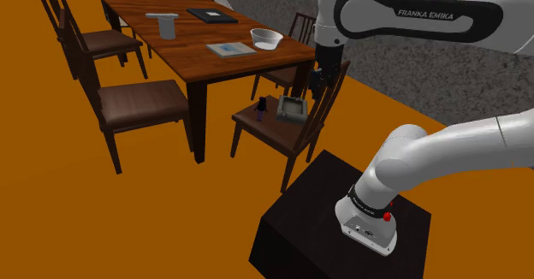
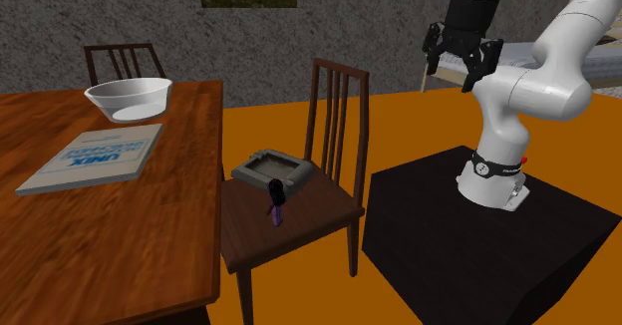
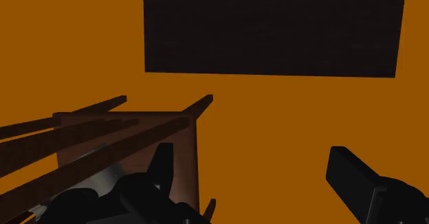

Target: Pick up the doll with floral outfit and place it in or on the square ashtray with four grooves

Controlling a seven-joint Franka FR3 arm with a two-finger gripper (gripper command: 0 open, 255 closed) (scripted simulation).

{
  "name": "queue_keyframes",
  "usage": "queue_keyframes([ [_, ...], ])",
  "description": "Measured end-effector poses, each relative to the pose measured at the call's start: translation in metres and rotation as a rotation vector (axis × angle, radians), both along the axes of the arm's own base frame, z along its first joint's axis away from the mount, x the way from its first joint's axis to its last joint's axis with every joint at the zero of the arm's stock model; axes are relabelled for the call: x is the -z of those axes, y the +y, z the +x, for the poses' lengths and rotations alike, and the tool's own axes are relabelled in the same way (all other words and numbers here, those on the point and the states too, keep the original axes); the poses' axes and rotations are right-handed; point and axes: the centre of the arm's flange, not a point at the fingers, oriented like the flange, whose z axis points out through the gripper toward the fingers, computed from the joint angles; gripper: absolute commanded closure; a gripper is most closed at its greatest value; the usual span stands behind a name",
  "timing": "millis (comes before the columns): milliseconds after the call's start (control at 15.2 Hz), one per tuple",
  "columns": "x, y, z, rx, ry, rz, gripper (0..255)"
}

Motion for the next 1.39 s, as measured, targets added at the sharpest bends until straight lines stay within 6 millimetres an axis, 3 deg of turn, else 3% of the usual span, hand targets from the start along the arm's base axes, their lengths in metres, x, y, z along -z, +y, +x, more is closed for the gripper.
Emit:
queue_keyframes([
  [132,0.004,-0.003,0.004,0.003,-0.003,0.001,0],
  [462,0.039,-0.025,0.043,0.027,-0.033,0.014,0],
  [1386,0.138,-0.097,0.168,0.102,-0.134,0.054,0],
])
